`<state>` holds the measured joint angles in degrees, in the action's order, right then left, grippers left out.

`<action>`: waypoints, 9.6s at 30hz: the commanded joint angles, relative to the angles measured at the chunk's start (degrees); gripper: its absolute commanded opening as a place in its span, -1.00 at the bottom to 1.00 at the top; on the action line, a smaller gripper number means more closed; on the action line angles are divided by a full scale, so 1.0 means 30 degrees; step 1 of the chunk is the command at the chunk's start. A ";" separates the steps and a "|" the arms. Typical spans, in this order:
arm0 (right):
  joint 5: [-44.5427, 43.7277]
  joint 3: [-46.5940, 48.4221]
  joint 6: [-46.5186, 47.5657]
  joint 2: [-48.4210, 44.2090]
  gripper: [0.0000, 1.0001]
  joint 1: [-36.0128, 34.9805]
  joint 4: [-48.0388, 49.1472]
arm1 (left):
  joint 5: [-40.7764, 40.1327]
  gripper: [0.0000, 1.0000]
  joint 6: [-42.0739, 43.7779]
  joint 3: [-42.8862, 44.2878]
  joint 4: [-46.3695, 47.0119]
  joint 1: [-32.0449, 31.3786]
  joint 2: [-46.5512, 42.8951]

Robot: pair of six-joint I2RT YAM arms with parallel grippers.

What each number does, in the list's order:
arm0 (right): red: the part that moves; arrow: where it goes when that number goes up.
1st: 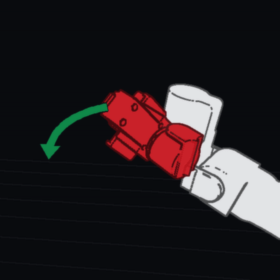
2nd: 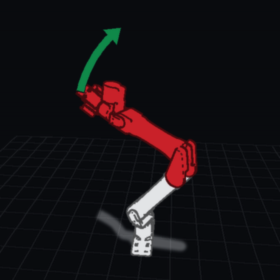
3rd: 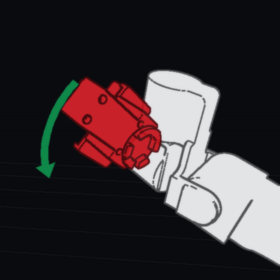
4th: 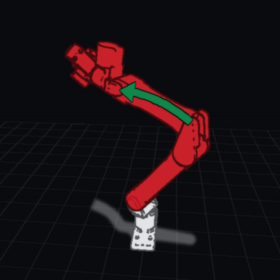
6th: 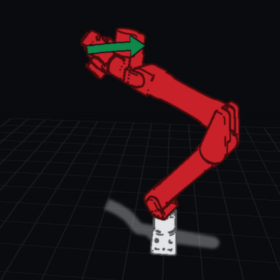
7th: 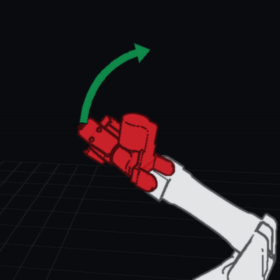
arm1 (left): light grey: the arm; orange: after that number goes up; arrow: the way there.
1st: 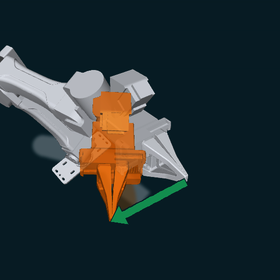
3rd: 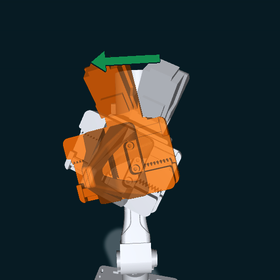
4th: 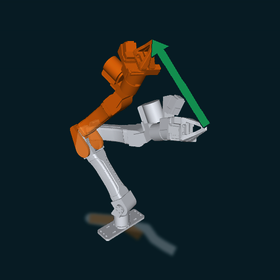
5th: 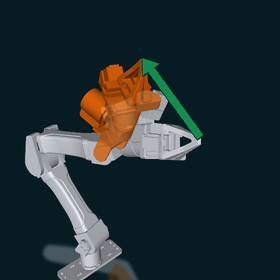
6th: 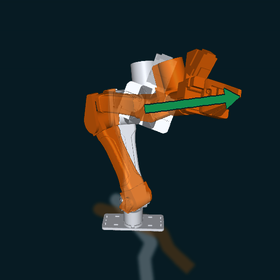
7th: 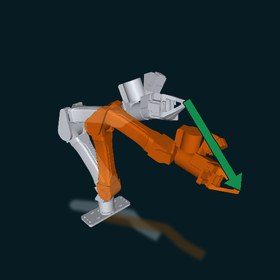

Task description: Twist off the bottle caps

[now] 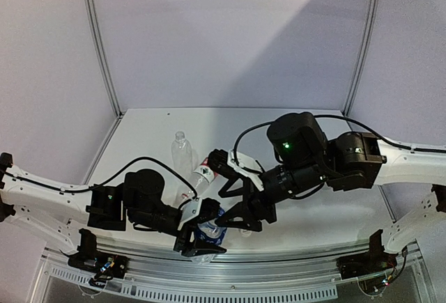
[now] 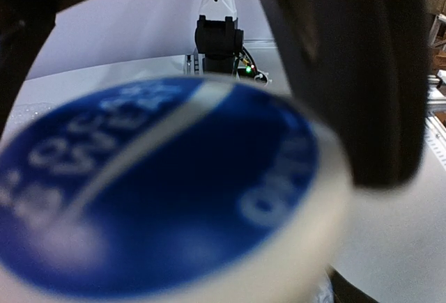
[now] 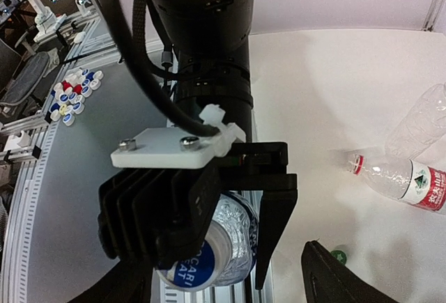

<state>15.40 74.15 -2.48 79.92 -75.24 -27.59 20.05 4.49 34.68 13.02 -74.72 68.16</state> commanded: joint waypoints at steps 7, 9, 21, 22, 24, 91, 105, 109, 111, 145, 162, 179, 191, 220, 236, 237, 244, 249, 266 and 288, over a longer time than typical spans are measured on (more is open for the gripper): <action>0.0270 -0.1337 -0.0066 -0.0132 0.24 0.0024 0.1866 | 0.0163 0.36 -0.0210 -0.0397 0.0615 0.0124 -0.0377; 0.0463 -0.1394 -0.0081 -0.0194 0.21 0.0019 0.1971 | 0.0225 0.36 -0.0222 -0.0369 0.0598 0.0121 -0.0334; 0.1285 -0.1497 -0.0451 0.0423 -0.23 0.0030 0.2677 | -0.0192 0.41 -0.0371 -0.0303 0.0611 0.0150 -0.0226; 0.1038 -0.1453 -0.0423 0.0341 -0.31 0.0028 0.2454 | -0.0633 0.44 -0.0485 -0.0345 0.0601 0.0150 -0.0309; 0.0415 -0.1426 -0.0267 -0.0081 -0.44 0.0028 0.1908 | -0.1978 0.53 -0.0695 -0.0500 0.0663 0.0150 -0.0603; -0.2033 -0.1235 -0.1251 -0.5019 0.37 0.0049 -0.2830 | -0.6626 0.23 0.0018 -0.0300 -0.0906 0.0209 -0.0054; -0.7487 0.0013 -0.4832 -0.6153 0.46 0.0375 -0.6907 | -1.1028 0.18 0.0560 0.0841 -0.2816 -0.0220 0.1645; -0.5804 0.0005 -0.7555 -0.5537 0.37 0.1877 -0.7983 | -1.2359 0.16 0.0977 0.1096 -0.3034 -0.0708 0.2350; -0.4072 -0.0476 -0.8934 -0.5285 0.33 0.2583 -0.7843 | -1.3141 0.15 0.1218 0.1259 -0.3107 -0.1024 0.2790; 0.1757 -0.1105 -1.0972 -0.0923 0.13 0.4177 -0.4392 | -1.6582 0.14 0.2819 0.1548 -0.2745 -0.3102 0.4075; 0.0950 -0.2048 -1.2061 -0.2809 0.01 0.4178 -0.5172 | -1.6531 0.15 0.2311 0.1889 -0.3196 -0.3094 0.4365; 0.0979 -0.2070 -1.1684 -0.2273 -0.14 0.4180 -0.4926 | -1.6383 0.15 0.2224 0.1830 -0.3145 -0.3101 0.4096; 0.0677 -0.2027 -1.1478 -0.2060 -0.12 0.4190 -0.5069 | -1.6189 0.14 0.2176 0.1771 -0.3137 -0.3102 0.3888; -0.7716 -0.0903 0.5771 -0.2021 -1.00 0.3904 -0.4575 | -1.3524 0.14 0.2093 0.1775 -0.3000 -0.3073 0.4087; -1.2959 -0.6219 2.1726 -0.4078 -0.73 -0.0179 -0.0122 | -1.2312 0.14 0.1935 0.1684 -0.2904 -0.2999 0.3823; -1.2649 -0.6145 2.1486 -0.4169 -0.67 -0.0181 -0.0287 | -1.2358 0.13 0.1940 0.1684 -0.2903 -0.3012 0.3856; -0.8371 -0.4920 1.8493 -0.6101 -0.10 -0.0185 -0.1648 | -1.3015 0.11 0.1974 0.1641 -0.2888 -0.3007 0.3783; -0.5897 -0.4164 1.3732 -0.7810 0.17 -0.0198 -0.1295 | -1.3945 0.01 0.1874 0.1375 -0.2500 -0.2985 0.3340; -0.2854 -0.1465 -1.1413 -0.5096 0.24 0.6117 -0.6781 | -1.6540 -0.76 0.1977 0.1041 -0.1754 -0.3013 0.3006; 0.5630 -0.4014 -1.6416 -0.2956 0.03 0.6625 -0.1278 | -1.6616 -0.77 0.2150 0.1068 -0.1819 -0.3102 0.2984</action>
<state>28.99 63.00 -50.28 69.97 -55.46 -33.17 -29.43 10.81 38.17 6.59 -83.15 78.32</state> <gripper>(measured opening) 0.532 0.476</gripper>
